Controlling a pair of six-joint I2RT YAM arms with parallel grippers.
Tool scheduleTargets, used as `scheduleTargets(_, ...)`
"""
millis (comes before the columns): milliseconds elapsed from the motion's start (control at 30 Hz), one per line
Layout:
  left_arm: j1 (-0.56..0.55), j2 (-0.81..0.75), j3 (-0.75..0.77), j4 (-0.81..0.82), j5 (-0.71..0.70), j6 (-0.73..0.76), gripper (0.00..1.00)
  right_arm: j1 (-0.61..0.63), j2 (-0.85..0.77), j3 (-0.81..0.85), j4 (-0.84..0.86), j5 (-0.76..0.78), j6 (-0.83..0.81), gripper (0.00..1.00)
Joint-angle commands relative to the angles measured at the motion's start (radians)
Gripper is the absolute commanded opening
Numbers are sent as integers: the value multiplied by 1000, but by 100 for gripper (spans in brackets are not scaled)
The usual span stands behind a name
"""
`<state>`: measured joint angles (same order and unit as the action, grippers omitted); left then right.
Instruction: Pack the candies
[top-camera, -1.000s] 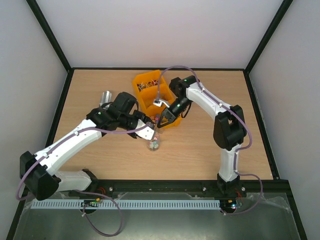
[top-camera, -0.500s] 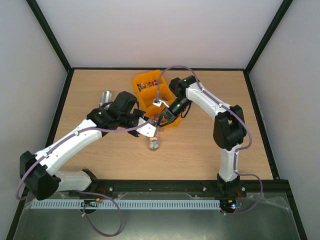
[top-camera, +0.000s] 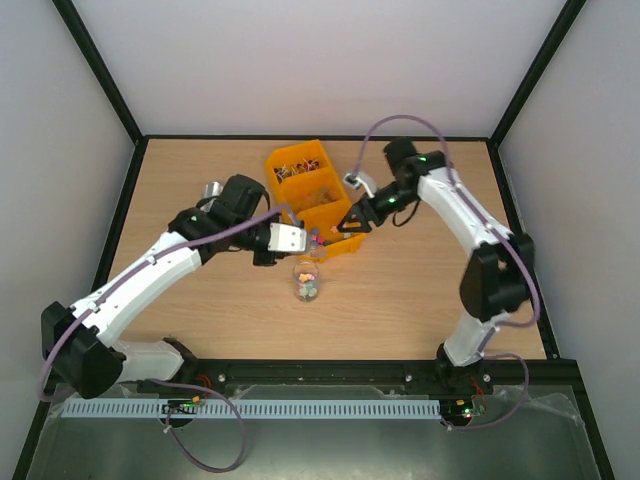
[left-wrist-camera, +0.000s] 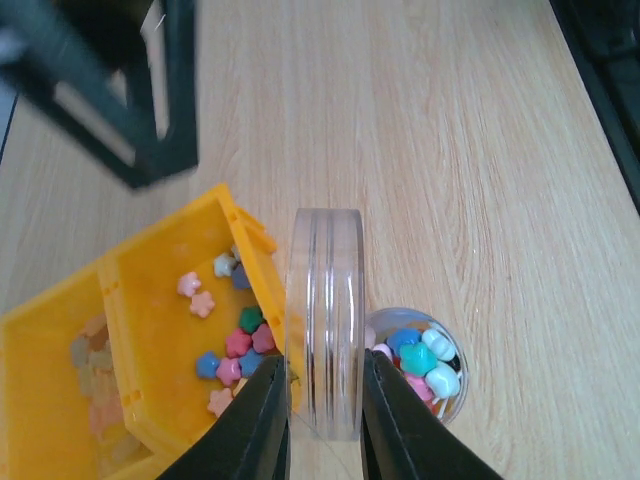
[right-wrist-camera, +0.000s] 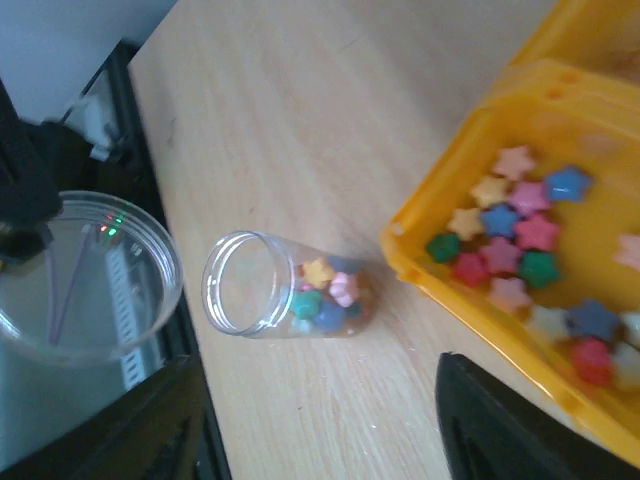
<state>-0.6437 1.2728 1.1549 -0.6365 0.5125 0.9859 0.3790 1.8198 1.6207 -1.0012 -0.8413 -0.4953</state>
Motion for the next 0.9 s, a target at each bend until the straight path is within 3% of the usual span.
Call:
scheduleTargets(0, 79, 30, 69, -24, 184, -203, 9, -33, -248, -162, 262, 64, 6, 69)
scheduleTargets(67, 115, 54, 93, -30, 248, -269, 9, -33, -353, -265, 375, 47, 7, 79)
scheduleTargets(167, 166, 99, 124, -35, 329, -349, 10, -15, -467, -383, 518, 26, 24, 83)
scheduleTargets(333, 238, 141, 159, -23, 469, -454, 11, 70, -481, -380, 531, 37, 80, 81)
scheduleTargets(567, 245, 152, 160, -52, 552, -437, 11, 112, -425, -337, 536, 23, 166, 79)
scheduleTargets(700, 245, 161, 166, -65, 575, -440, 11, 130, -416, -323, 564, 8, 204, 72)
scheduleTargets(867, 251, 165, 163, -72, 579, -438, 11, 142, -412, -311, 556, -23, 214, 51)
